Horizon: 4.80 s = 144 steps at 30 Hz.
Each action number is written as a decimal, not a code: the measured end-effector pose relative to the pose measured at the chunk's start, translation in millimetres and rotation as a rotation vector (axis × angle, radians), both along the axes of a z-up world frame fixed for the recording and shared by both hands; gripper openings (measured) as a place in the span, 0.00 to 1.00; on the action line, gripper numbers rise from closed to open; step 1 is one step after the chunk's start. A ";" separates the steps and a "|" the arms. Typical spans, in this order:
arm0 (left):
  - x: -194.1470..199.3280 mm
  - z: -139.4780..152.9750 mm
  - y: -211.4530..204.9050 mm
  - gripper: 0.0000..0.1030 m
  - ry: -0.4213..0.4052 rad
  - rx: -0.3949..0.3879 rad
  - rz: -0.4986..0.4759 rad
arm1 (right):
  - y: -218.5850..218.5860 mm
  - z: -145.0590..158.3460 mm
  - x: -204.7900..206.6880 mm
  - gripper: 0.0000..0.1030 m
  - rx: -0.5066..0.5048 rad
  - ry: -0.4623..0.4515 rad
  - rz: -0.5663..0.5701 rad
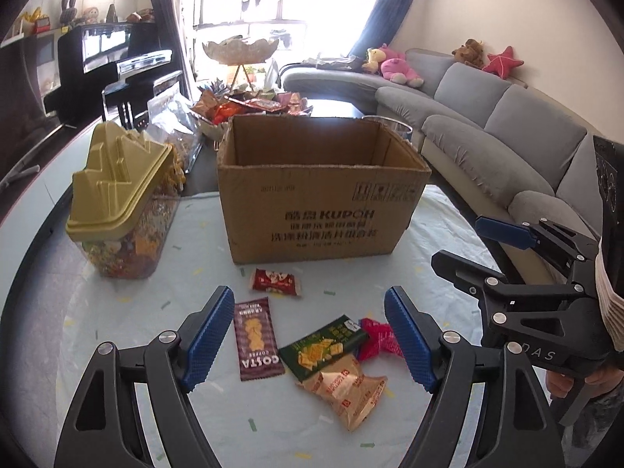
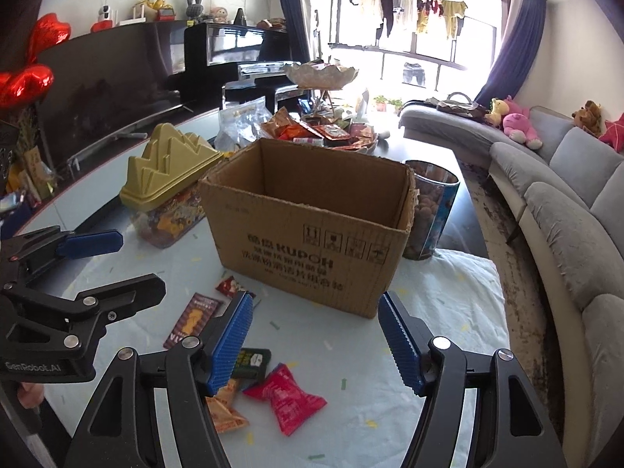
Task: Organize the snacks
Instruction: 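Move both open tools back to the remaining snacks, then grasp the Fortune biscuits packet with the left tool while the right tool grasps the pink candy packet, then carry both packets over the cardboard box and open both tools to drop them in, then move both open tools back to the remaining snacks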
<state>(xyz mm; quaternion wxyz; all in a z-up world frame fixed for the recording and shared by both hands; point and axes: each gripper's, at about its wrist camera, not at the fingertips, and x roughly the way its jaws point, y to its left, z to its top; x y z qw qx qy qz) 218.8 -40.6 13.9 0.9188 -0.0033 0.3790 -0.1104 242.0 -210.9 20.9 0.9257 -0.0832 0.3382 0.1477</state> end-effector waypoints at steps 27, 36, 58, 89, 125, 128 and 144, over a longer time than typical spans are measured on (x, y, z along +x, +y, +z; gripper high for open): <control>3.4 -104.6 -33.0 0.67 0.264 -0.011 0.092 | -21.7 -93.8 4.9 0.65 -0.011 0.193 0.170; 7.9 -118.7 -25.4 0.59 0.300 -0.030 0.095 | -11.5 -105.6 14.9 0.65 -0.016 0.242 0.208; -17.4 -113.5 -6.2 0.38 0.268 -0.081 0.025 | 10.1 -114.7 -0.3 0.35 -0.073 0.312 0.160; 22.0 15.5 22.7 0.38 -0.088 -0.022 0.006 | 12.5 2.5 1.0 0.35 0.080 -0.005 -0.085; 175.5 40.7 10.9 0.40 -0.102 0.025 -0.005 | 11.0 28.2 126.3 0.35 0.111 -0.082 -0.140; 175.8 39.0 11.5 0.63 -0.102 0.046 0.019 | 10.6 26.6 130.7 0.47 0.093 -0.100 -0.169; 105.7 32.2 36.7 0.74 -0.162 0.122 0.084 | 30.1 23.2 79.8 0.58 0.095 -0.163 -0.070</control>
